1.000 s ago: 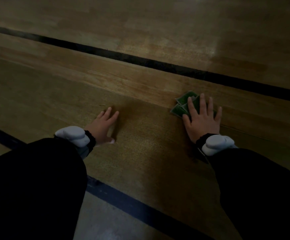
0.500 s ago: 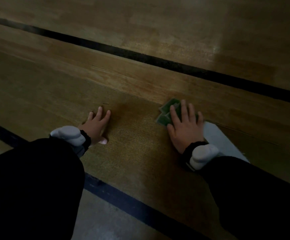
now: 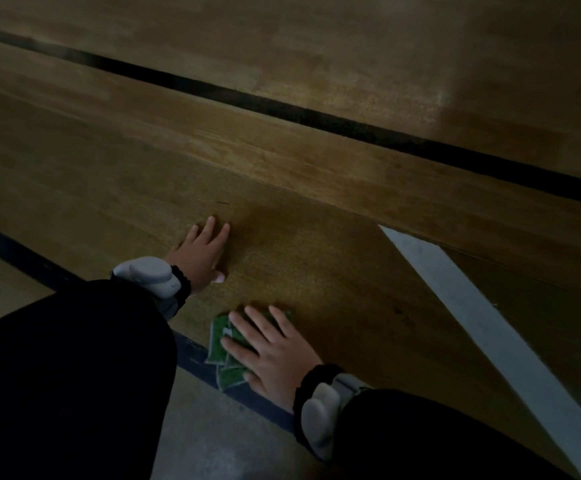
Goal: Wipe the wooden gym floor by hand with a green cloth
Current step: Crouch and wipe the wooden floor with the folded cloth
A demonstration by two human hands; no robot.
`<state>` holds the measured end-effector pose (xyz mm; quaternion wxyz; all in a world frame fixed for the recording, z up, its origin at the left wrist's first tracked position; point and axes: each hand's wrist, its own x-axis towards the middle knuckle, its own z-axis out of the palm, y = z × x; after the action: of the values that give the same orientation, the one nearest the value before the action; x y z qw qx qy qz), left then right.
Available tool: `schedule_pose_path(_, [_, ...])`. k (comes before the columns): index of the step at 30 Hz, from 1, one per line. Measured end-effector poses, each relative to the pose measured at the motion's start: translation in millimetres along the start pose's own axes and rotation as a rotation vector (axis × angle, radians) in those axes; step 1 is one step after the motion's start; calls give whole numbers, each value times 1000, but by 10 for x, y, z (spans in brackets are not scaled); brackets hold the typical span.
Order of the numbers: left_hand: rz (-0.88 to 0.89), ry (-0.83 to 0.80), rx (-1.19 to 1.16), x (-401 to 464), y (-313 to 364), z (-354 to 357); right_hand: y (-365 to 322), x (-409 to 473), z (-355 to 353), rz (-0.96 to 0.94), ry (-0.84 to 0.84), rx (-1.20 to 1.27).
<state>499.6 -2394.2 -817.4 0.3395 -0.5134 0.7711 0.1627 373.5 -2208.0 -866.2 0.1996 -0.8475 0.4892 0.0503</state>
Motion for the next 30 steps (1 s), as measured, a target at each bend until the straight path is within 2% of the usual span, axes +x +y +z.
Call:
schedule_pose_path(5, [-1, -12, -9, 1, -7, -8, 165, 5, -74, -67, -5, 3])
schedule_pose_path(7, [1, -3, -20, -8, -8, -13, 306, 15, -182, -38, 3, 23])
schedule_pose_path(16, [-4, 29, -20, -44, 17, 18, 1579, -141, -584, 562, 102, 93])
schedule_pose_path(20, [8, 32, -26, -80, 30, 37, 1667, -154, -576, 692, 144, 109])
schedule_pose_path(24, [16, 29, -19, -82, 22, 43, 1488, -108, -582, 677, 139, 144])
schedule_pose_path(30, [21, 35, 34, -100, 64, 3, 995, -79, -537, 414, 39, 130])
